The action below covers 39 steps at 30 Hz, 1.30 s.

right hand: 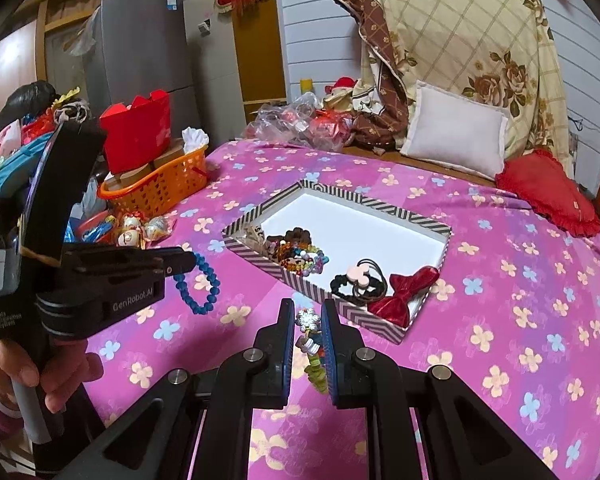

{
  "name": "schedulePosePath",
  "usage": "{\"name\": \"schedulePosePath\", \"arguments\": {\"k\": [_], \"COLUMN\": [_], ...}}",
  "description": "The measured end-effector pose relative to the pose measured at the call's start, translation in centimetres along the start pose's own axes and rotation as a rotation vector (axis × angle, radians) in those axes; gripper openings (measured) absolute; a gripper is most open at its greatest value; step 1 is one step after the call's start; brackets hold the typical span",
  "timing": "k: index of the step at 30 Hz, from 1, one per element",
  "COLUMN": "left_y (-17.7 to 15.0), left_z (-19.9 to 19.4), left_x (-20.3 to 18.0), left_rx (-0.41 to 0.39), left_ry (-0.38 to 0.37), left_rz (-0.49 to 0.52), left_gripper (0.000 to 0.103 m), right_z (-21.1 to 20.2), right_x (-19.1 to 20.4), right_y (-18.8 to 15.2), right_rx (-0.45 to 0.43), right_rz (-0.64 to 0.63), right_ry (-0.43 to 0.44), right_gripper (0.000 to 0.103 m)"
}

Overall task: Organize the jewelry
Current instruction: 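Lift both held bracelets and move them toward the striped tray, then lower both bracelets into the tray and open both tools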

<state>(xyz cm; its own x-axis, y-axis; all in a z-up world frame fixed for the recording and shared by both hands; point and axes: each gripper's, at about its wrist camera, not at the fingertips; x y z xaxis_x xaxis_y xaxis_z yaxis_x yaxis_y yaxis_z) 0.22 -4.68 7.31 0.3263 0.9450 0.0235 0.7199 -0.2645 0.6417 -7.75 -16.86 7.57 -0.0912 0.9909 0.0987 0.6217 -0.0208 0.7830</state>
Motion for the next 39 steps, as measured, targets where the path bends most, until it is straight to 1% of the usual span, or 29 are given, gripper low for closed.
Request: {"name": "schedulePosePath", "arguments": {"k": [22,39], "left_y": [1.3,1.7], "left_z": [3.0,3.5], "left_x": [-1.4,-1.6], "left_rx": [0.028,0.035], "left_ry": [0.003,0.008], "left_rz": [0.018,0.021], "left_gripper": [0.007,0.007], "right_z": [2.7,4.2], "right_x": [-1.4,-2.0], "right_y": [1.9,3.4], "right_rx": [0.026,0.043], "right_rz": [0.004,-0.005], "right_ry": [-0.001,-0.014], "right_gripper": [0.013,0.013]}}
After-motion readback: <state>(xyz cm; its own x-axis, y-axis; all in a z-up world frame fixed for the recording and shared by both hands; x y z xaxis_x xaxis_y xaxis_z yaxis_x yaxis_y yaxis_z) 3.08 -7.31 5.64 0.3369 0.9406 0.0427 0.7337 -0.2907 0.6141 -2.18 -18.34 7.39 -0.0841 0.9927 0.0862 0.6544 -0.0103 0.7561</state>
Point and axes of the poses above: each gripper's, at about its wrist camera, not at the fingertips, and z roughly the way its jaws point, x to its left, y to its top, and after that the axes turned 2 degrees about z, right-handed
